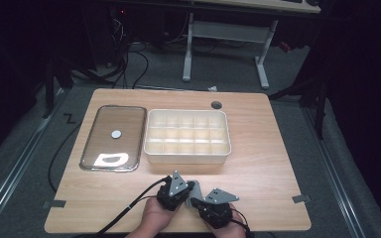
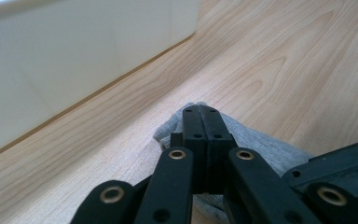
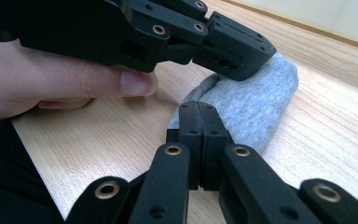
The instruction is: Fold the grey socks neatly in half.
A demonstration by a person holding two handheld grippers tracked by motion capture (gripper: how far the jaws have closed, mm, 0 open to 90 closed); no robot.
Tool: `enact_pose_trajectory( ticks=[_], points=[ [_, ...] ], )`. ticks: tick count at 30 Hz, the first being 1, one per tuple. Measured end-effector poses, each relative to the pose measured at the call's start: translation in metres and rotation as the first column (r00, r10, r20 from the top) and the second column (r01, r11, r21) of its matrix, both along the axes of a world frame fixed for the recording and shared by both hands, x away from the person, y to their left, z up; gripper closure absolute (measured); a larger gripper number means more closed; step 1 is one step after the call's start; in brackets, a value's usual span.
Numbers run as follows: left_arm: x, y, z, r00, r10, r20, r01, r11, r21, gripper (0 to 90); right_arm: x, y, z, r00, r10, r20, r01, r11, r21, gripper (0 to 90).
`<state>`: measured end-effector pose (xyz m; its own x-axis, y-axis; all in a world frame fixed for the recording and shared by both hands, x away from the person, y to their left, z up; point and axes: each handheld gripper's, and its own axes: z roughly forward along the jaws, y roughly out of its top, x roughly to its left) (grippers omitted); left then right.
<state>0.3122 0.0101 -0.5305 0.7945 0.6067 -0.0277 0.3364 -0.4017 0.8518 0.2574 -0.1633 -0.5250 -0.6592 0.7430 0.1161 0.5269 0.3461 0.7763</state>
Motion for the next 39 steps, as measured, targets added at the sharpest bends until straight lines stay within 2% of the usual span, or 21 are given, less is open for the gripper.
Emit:
enact_pose_trajectory(
  ticks=[4,6,7,9,10,12,13,14,15,16,17,18,19,21,22,23,30,36,38,39],
  points=[
    [0.0,0.0,0.0,1.0,0.0,0.0,0.0,1.0,0.0,90.0,-0.002,0.001,0.001,0.9999,-0.009,0.007,0.009,1.0,-0.001,88.6],
    [0.001,0.0,0.0,1.0,-0.001,-0.002,0.001,1.0,0.0,90.0,-0.003,0.001,0.004,0.9999,-0.012,0.004,0.012,1.0,0.018,85.2],
    [0.0,0.0,0.0,1.0,0.002,-0.002,-0.002,1.0,-0.004,90.0,-0.005,-0.001,0.012,0.9993,-0.022,0.031,0.021,0.999,0.038,83.9],
    [0.0,0.0,0.0,1.0,0.001,-0.002,-0.001,1.0,0.0,90.0,-0.005,-0.003,0.015,0.9988,-0.028,0.041,0.027,0.999,0.048,82.6],
    [0.0,0.0,0.0,1.0,0.001,0.0,-0.001,1.0,0.001,90.0,-0.002,-0.009,0.021,0.9972,-0.062,0.042,0.059,0.996,0.072,77.9],
    [0.0,0.0,0.0,1.0,0.001,-0.001,-0.001,1.0,0.001,90.0,0.0,-0.011,0.021,0.9961,-0.08,0.036,0.077,0.994,0.075,75.9],
    [0.0,0.0,0.0,1.0,0.001,0.0,-0.001,1.0,0.001,90.0,0.006,-0.017,0.018,0.9914,-0.13,-0.011,0.131,0.986,0.105,65.9],
    [0.0,0.0,0.0,1.0,0.001,0.0,-0.001,1.0,0.001,90.0,0.008,-0.018,0.016,0.9899,-0.14,-0.023,0.142,0.983,0.117,61.8],
    [0.0,0.0,0.0,1.0,0.003,0.002,-0.003,1.0,0.001,90.0,0.01,-0.019,0.014,0.9866,-0.154,-0.054,0.16,0.979,0.124,56.6],
    [0.0,0.0,0.0,1.0,0.002,0.001,-0.002,1.0,0.002,90.0,0.012,-0.019,0.011,0.9842,-0.158,-0.079,0.168,0.977,0.129,53.1],
    [0.0,0.0,0.0,1.0,0.002,0.001,-0.002,1.0,0.002,90.0,0.012,-0.019,0.011,0.9842,-0.158,-0.079,0.168,0.977,0.129,53.1],
    [0.0,0.0,0.0,1.0,0.002,0.001,-0.002,1.0,0.001,90.0,0.013,-0.018,0.009,0.9812,-0.164,-0.102,0.177,0.975,0.133,49.7],
    [0.0,0.0,0.0,1.0,0.003,0.001,-0.003,1.0,0.0,90.0,0.018,-0.017,0.004,0.9735,-0.176,-0.146,0.196,0.97,0.14,45.5],
    [0.0,0.0,0.0,1.0,0.004,0.0,-0.004,1.0,0.0,90.0,0.022,-0.015,-0.001,0.9711,-0.16,-0.177,0.185,0.974,0.133,43.4],
    [0.0,0.0,0.0,1.0,0.003,-0.002,-0.003,1.0,0.001,90.0,0.024,-0.013,-0.003,0.9667,-0.16,-0.2,0.188,0.974,0.127,43.2],
    [0.0,0.001,0.0,1.0,0.005,-0.003,-0.005,1.0,0.0,90.0,0.025,-0.012,-0.005,0.9668,-0.151,-0.206,0.181,0.975,0.131,44.2],
    [0.001,0.009,0.0,0.9998,0.013,-0.018,-0.014,0.9996,-0.024,90.0,0.025,-0.008,-0.005,0.9694,-0.142,-0.2,0.167,0.979,0.114,50.1],
    [0.0,0.016,0.004,0.9997,0.019,-0.014,-0.019,0.9996,-0.019,89.7,0.029,-0.006,-0.005,0.9724,-0.106,-0.208,0.131,0.985,0.11,56.1],
    [-0.001,0.017,0.005,0.9998,0.016,-0.013,-0.017,0.9995,-0.026,88.2,0.029,-0.006,-0.005,0.9727,-0.102,-0.209,0.127,0.986,0.111,56.8],
    [-0.003,0.02,0.008,0.9999,0.014,-0.009,-0.014,0.9993,-0.034,84.4,0.03,-0.006,-0.005,0.9721,-0.092,-0.216,0.119,0.986,0.114,59.2]
  ],
)
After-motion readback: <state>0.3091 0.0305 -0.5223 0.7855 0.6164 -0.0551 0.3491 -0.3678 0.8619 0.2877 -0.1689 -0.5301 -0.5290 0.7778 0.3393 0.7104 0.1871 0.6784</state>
